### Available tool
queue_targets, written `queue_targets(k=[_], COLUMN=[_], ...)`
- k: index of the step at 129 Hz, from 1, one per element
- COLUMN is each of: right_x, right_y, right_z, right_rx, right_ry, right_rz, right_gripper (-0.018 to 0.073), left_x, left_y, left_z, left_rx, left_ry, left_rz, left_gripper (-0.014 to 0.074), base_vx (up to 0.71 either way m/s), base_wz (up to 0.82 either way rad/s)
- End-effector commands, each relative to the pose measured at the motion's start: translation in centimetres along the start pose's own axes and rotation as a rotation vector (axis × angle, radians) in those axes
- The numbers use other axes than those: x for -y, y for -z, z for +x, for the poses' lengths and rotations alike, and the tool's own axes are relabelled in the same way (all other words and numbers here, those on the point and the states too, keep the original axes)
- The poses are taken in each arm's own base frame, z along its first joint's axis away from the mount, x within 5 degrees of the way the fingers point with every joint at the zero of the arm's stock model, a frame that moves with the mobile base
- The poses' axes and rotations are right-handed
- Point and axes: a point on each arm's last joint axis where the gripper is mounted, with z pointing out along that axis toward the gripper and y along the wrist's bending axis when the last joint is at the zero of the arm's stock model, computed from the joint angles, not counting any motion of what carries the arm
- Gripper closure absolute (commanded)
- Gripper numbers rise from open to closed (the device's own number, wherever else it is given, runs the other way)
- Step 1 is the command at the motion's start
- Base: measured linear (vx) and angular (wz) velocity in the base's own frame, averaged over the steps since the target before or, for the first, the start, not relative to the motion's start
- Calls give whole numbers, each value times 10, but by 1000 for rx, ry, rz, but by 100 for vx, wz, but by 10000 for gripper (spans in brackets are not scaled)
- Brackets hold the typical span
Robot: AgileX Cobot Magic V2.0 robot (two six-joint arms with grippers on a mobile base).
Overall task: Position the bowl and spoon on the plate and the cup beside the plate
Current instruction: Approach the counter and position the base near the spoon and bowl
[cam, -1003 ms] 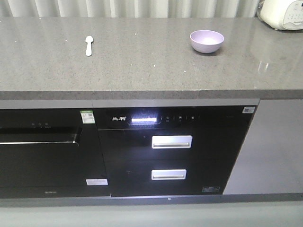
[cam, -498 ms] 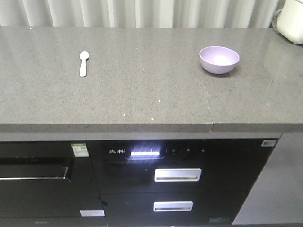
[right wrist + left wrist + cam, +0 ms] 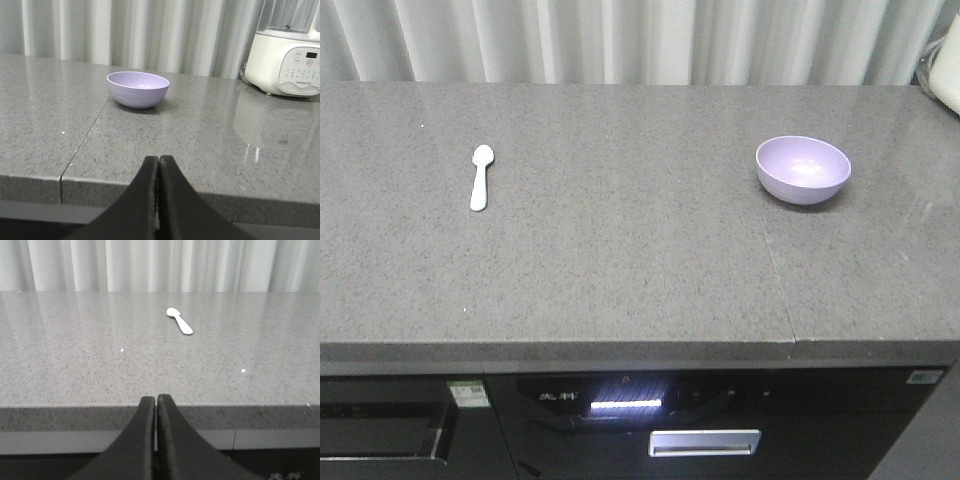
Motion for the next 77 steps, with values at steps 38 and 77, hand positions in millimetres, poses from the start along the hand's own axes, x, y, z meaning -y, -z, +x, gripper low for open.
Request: queue_targets(k=[38, 77], right_x=[0, 0], right_y=[0, 0], right_z=[-4, -4], right_rx=[65, 65], right_ry=[12, 12], right_rz=[3, 3], right_gripper=[561, 561], left_x=[1, 1], left_y=[1, 1], left_z=[-3, -3], left_rx=[71, 71], left_ry=[9, 9], left_rz=[9, 9], left_gripper=[603, 603], base_vx=[16, 8], base_wz=[3, -1])
